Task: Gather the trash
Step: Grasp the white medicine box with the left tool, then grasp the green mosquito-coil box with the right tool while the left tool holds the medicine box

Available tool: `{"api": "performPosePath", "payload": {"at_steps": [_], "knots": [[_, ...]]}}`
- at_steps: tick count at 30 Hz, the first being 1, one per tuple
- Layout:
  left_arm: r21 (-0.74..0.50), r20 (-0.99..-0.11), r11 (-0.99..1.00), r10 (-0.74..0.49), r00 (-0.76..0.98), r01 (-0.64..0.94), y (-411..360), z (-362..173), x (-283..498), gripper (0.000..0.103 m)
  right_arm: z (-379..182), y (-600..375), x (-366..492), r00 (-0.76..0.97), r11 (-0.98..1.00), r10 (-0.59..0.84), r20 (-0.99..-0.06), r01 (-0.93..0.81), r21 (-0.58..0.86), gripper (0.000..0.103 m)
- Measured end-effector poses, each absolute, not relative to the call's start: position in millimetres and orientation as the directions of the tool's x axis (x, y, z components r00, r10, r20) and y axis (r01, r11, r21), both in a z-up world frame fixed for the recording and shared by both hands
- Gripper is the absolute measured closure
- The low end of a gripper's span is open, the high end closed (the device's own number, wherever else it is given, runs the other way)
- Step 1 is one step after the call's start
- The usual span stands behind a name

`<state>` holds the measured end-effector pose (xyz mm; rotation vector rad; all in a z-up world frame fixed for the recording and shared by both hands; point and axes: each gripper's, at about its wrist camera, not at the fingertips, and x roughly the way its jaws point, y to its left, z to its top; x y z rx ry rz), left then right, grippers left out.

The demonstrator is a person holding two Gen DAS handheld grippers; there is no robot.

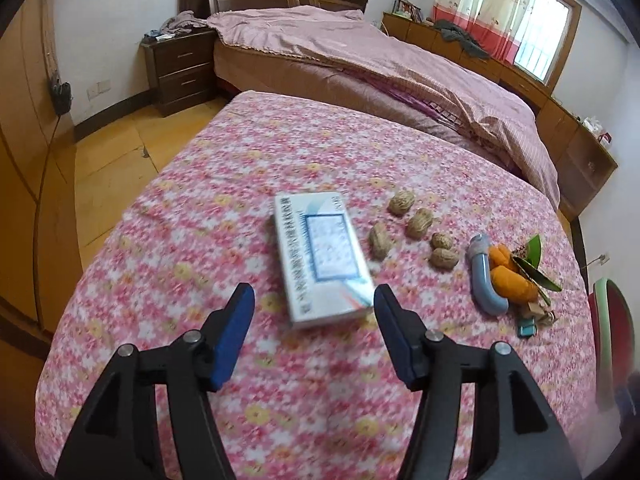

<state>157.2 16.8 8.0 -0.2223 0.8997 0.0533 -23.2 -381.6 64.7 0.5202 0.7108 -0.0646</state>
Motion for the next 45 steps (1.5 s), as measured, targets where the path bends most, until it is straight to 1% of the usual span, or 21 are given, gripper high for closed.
{"api": "performPosePath", "payload": {"at_steps": [8, 13, 14, 15, 20, 24, 26, 27, 28, 34, 39, 45], "knots": [[-0.172, -0.809, 0.972, -0.048, 0.585, -0.158, 14, -7, 189, 0.041, 62, -367, -10, 0.736, 0.889, 0.133, -0.663, 0.208, 0.409, 0.034], [-0.173, -0.797, 0.974, -0.053, 0.601, -0.144, 14, -11, 192, 0.041, 61, -345, 13, 0.715, 0.913, 0.166, -0.679, 0.149, 0.381, 0.034], [-0.176, -0.792, 0.975, -0.059, 0.608, -0.135, 14, -11, 191, 0.042, 61, -340, 19, 0.711, 0.917, 0.175, -0.681, 0.135, 0.376, 0.034], [-0.180, -0.786, 0.975, -0.062, 0.615, -0.131, 15, -12, 190, 0.046, 61, -332, 27, 0.704, 0.922, 0.187, -0.685, 0.116, 0.370, 0.034], [-0.201, -0.769, 0.973, -0.083, 0.634, -0.116, 23, -13, 189, 0.053, 56, -304, 62, 0.673, 0.930, 0.237, -0.701, 0.053, 0.365, 0.034], [-0.215, -0.761, 0.971, -0.098, 0.641, -0.106, 25, -13, 187, 0.053, 51, -283, 90, 0.646, 0.936, 0.260, -0.718, 0.014, 0.351, 0.034], [-0.210, -0.758, 0.972, -0.097, 0.645, -0.102, 24, -13, 186, 0.053, 49, -273, 102, 0.632, 0.940, 0.266, -0.728, -0.002, 0.341, 0.030], [-0.212, -0.757, 0.972, -0.098, 0.646, -0.101, 24, -13, 186, 0.053, 47, -268, 110, 0.625, 0.941, 0.268, -0.733, -0.007, 0.338, 0.022], [-0.216, -0.756, 0.971, -0.101, 0.647, -0.101, 24, -13, 186, 0.053, 45, -265, 115, 0.622, 0.941, 0.270, -0.735, -0.011, 0.337, 0.021], [-0.253, -0.749, 0.962, -0.130, 0.650, -0.099, 32, -12, 181, 0.053, 35, -251, 146, 0.595, 0.949, 0.253, -0.763, 0.000, 0.315, 0.021], [-0.260, -0.746, 0.961, -0.137, 0.652, -0.095, 32, -12, 180, 0.053, 25, -248, 163, 0.572, 0.955, 0.224, -0.789, 0.032, 0.294, 0.021], [-0.263, -0.742, 0.961, -0.140, 0.656, -0.091, 32, -11, 181, 0.053, 22, -246, 166, 0.585, 0.961, 0.204, -0.785, 0.033, 0.275, 0.021]]}}
